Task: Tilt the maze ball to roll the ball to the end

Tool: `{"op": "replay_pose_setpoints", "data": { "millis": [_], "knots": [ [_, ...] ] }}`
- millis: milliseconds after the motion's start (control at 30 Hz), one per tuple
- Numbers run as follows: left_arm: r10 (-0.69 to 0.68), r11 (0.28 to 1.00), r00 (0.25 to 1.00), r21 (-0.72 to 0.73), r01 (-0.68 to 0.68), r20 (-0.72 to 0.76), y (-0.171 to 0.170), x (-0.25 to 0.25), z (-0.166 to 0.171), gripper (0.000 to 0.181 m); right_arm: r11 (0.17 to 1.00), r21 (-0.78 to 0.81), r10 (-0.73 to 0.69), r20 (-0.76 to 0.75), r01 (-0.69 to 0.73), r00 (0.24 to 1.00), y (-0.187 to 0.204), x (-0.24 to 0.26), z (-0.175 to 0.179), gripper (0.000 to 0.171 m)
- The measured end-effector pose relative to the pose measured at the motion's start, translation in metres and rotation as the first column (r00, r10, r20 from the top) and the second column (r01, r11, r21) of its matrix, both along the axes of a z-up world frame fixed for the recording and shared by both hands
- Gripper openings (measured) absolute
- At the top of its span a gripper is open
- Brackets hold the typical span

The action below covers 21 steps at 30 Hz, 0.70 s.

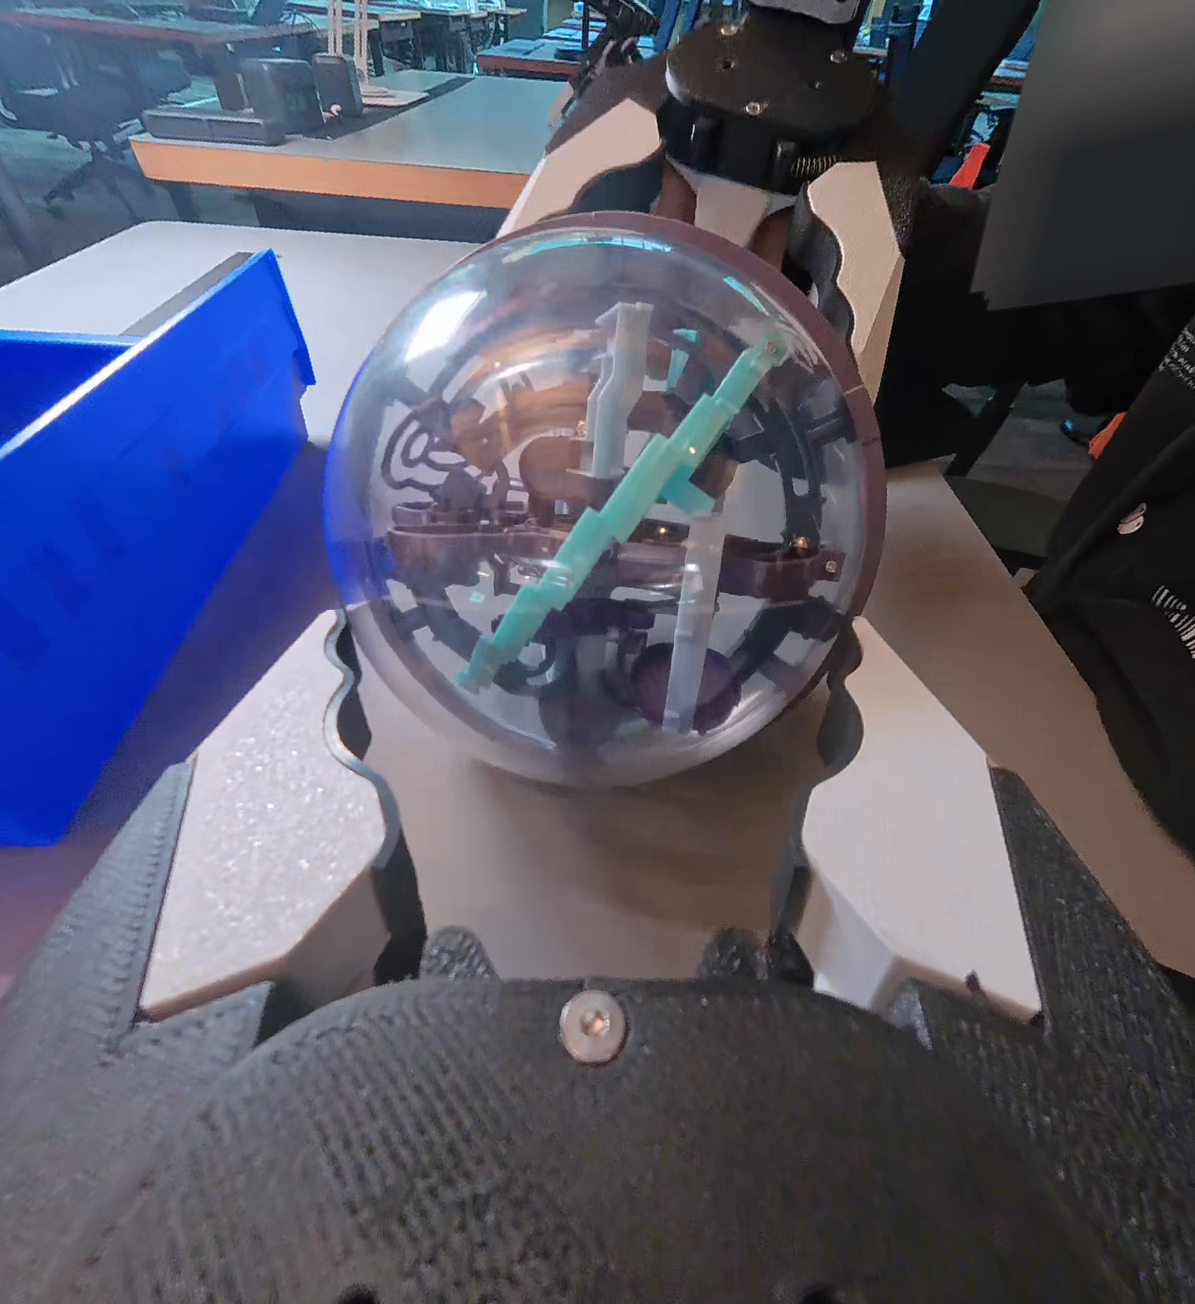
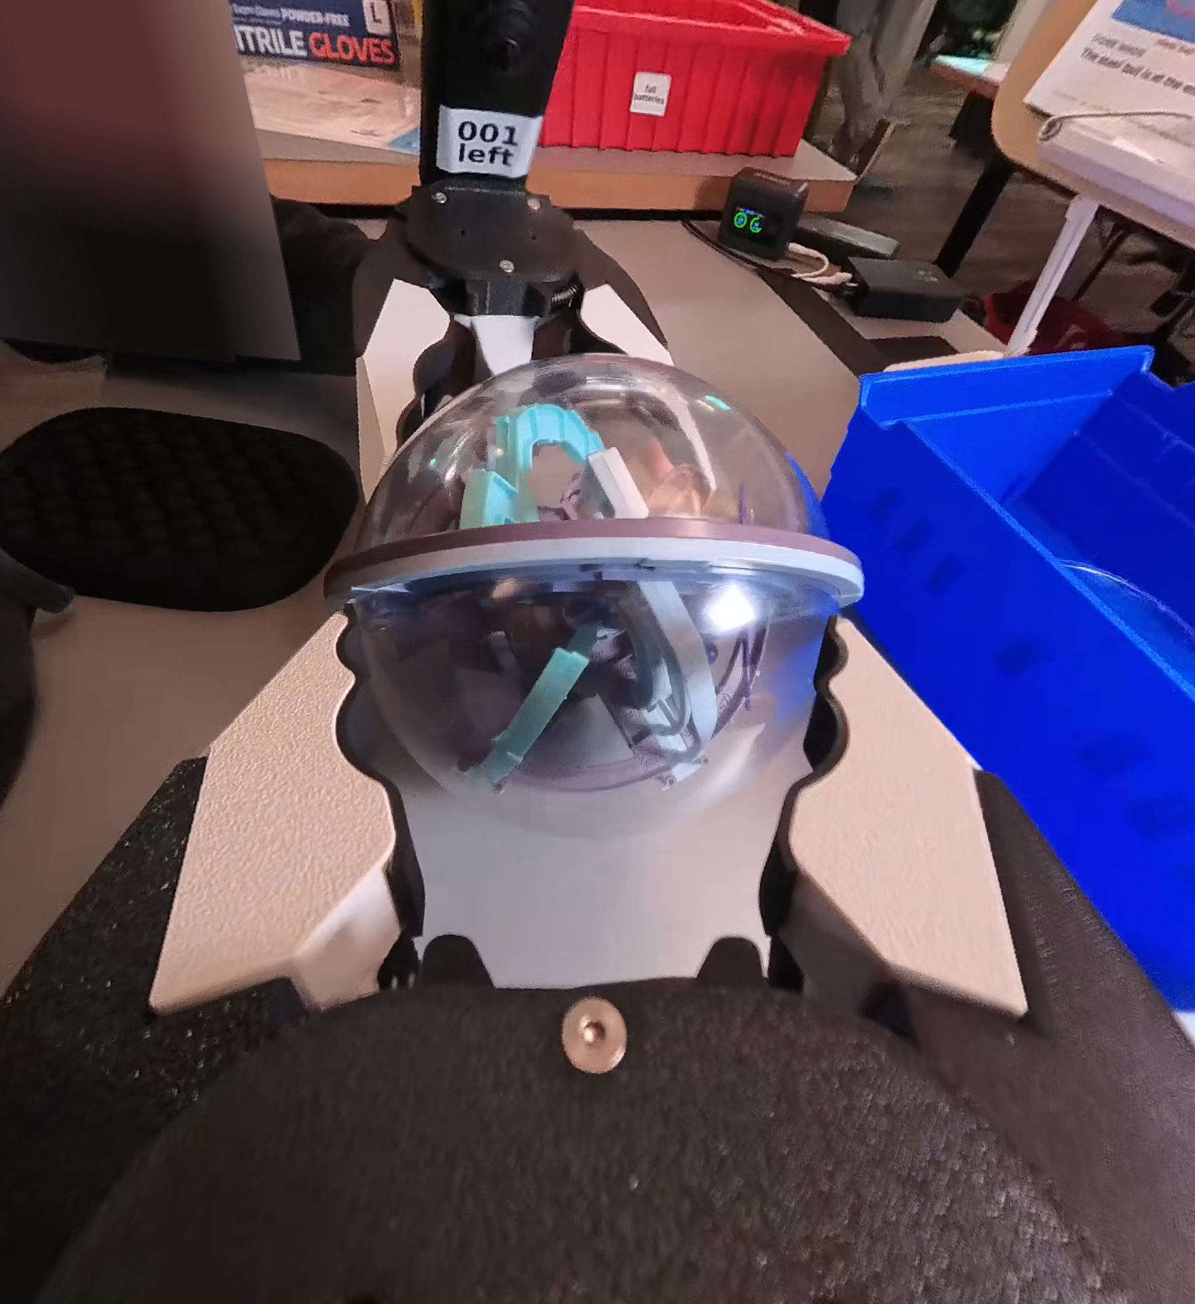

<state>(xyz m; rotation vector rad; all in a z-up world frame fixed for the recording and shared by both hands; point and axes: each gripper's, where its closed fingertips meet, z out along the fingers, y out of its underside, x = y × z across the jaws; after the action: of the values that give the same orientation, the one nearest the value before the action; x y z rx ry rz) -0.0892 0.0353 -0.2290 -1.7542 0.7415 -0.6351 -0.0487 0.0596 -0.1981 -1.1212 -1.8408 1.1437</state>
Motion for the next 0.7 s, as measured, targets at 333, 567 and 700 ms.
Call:
{"op": "replay_pose_setpoints", "data": {
  "millis": [333,567,700],
  "knots": [
    [-0.001,0.999,0.999,0.037,0.003,-0.046,-0.004,0.012,-0.003,0.129,1.000,0.018,-0.022,-0.074,0.024,0.997,-0.005,0.013,0.002,0.123],
    [-0.002,0.999,0.999,0.042,0.004,-0.040,-0.005,0.013,-0.005,0.130,1.000,0.017,-0.020,-0.091,0.021,0.996,-0.008,0.013,0.003,0.123],
    [0.003,0.998,0.999,0.057,0.000,-0.047,-0.006,0.015,-0.004,0.129,1.000,0.012,-0.017,-0.105,0.019,0.994,-0.007,0.016,0.002,0.124]
  ]
}}
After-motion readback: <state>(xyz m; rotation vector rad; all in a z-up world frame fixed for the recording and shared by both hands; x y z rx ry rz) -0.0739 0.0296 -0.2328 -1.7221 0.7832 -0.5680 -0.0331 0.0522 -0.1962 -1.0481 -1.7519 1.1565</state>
